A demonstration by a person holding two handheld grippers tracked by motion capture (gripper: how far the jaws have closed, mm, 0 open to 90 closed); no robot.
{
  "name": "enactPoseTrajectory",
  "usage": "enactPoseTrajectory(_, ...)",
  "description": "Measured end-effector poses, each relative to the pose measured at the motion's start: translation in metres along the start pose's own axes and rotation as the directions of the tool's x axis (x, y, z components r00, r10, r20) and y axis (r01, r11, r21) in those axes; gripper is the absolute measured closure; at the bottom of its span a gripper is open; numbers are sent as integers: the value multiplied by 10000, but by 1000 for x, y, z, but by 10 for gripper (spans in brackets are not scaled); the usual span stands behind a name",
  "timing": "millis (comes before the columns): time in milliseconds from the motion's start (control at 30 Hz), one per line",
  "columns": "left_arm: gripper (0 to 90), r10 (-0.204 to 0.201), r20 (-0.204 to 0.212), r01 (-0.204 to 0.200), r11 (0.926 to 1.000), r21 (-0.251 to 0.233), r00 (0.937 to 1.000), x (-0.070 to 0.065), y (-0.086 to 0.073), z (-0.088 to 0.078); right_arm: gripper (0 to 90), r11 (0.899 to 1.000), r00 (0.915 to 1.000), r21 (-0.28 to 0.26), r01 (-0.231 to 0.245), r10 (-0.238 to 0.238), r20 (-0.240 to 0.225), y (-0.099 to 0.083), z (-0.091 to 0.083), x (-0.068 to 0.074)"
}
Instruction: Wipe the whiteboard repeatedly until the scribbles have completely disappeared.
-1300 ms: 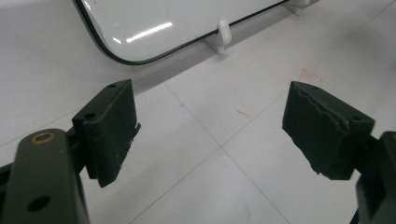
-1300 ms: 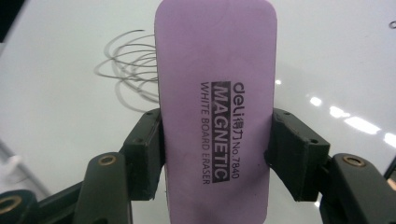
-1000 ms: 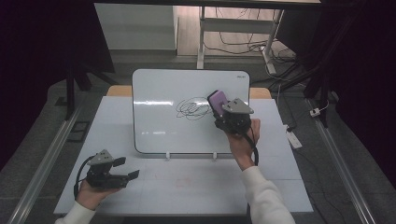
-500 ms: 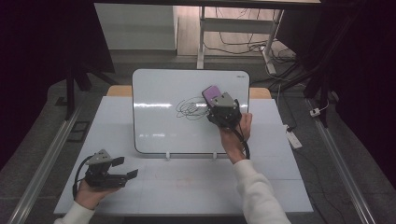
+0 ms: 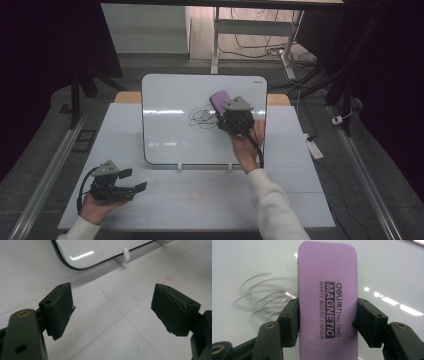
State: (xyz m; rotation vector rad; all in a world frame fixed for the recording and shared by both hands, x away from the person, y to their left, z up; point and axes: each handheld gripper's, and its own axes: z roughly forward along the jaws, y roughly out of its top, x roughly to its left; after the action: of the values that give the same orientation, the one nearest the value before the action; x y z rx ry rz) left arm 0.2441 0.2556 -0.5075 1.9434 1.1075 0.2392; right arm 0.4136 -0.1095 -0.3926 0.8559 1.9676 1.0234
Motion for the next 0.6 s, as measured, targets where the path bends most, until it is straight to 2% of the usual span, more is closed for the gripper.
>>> enactPoseTrajectory(100,187,-54,-38,53,10000,-38,10000,1,0,-1,399,9980,9981,-137,-621,621,21,5,1,-15)
enactPoseTrajectory(167,187,-95,-18,94,9999,-92,10000,1,0,-2,399,9986,9987,-139,-505,505,2,7,4,-9)
enactPoseTrajectory(267,187,-205,-28,204,9997,-154,9998,2,0,-3,400,9999,9978,-138,77,-86,-652,8,11,19)
enactPoseTrajectory(367,188,-191,-6,191,9997,-159,9998,2,0,-4,400,9984,9892,-66,561,-564,-1350,5,16,51)
enactPoseTrajectory(433,187,-166,12,166,9998,-136,9999,2,-1,-3,400,9968,9825,-6,803,-792,-1685,2,18,64)
enactPoseTrajectory(467,187,-153,13,153,9998,-130,9999,2,-1,-3,400,9948,9811,-31,1016,-1007,-1651,1,17,67)
enactPoseTrajectory(500,187,-156,11,156,9998,-125,9999,2,-1,-4,400,9943,9795,-39,1064,-1055,-1717,1,16,65)
enactPoseTrajectory(533,187,-166,10,166,9998,-131,9999,3,-1,-4,400,9978,9845,-1,668,-659,-1624,2,15,53)
enactPoseTrajectory(567,187,-175,6,175,9997,-139,9998,3,-1,-4,400,9978,9845,-1,668,-659,-1624,2,15,53)
enactPoseTrajectory(600,188,-195,20,195,9997,-156,9998,3,-1,-4,400,9986,9891,-20,521,-519,-1378,3,13,43)
